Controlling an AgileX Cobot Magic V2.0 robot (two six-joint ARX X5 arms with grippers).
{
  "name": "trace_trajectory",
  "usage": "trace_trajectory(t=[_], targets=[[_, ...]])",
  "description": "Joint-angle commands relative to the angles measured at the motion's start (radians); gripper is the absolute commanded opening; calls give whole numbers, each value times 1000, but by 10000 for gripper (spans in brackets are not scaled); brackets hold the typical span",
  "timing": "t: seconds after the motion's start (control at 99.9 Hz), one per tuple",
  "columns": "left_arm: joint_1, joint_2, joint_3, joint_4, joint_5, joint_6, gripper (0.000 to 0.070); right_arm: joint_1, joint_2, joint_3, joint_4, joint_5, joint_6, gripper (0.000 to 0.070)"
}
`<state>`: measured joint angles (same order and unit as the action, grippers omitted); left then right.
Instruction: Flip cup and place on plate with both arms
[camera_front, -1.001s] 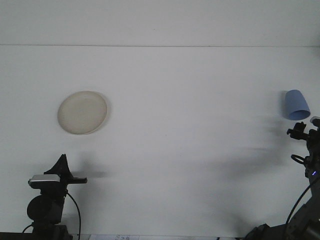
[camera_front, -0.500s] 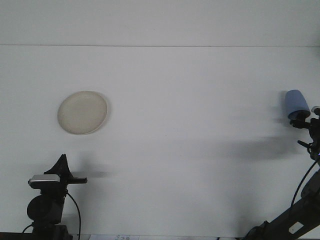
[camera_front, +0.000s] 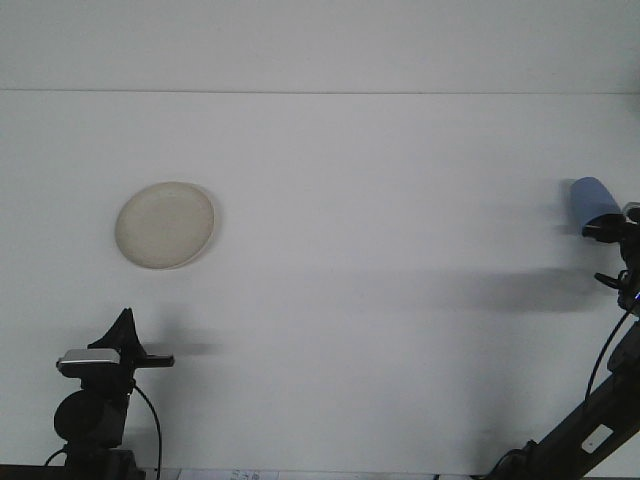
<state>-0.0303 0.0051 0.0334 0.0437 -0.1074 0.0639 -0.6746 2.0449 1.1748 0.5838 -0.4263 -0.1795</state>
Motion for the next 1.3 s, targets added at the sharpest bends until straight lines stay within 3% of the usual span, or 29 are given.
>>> trace_trajectory(t=[0.0,0.11,0.29,0.48,0.57,0.72,0.951,1.291], targets=[[1,-2,-19,10,-5,-3,16,-2,37,25,16,-16,-9,156],[1,-2,-19,10,-5,-4,16,2,37,25,20,-23,-8,5],[1,-2,-19,10,-5,-3,16,1,31,33,34,-54,37,3],[1,-2,-19,10,-5,-4,16,1,-26,33,0,-79,168,3],[1,-2,-19,10,-5,-4,16,2,-90,34,-75,-124,238,3],[1,-2,-19,10,-4,-4,16,23,-232,34,-271,-125,295,3],[1,-2,-19,10,-4,-4,16,132,-499,34,-647,-5,376,3],[1,-2,-19,10,-5,-3,16,575,-850,34,-1214,120,304,3]])
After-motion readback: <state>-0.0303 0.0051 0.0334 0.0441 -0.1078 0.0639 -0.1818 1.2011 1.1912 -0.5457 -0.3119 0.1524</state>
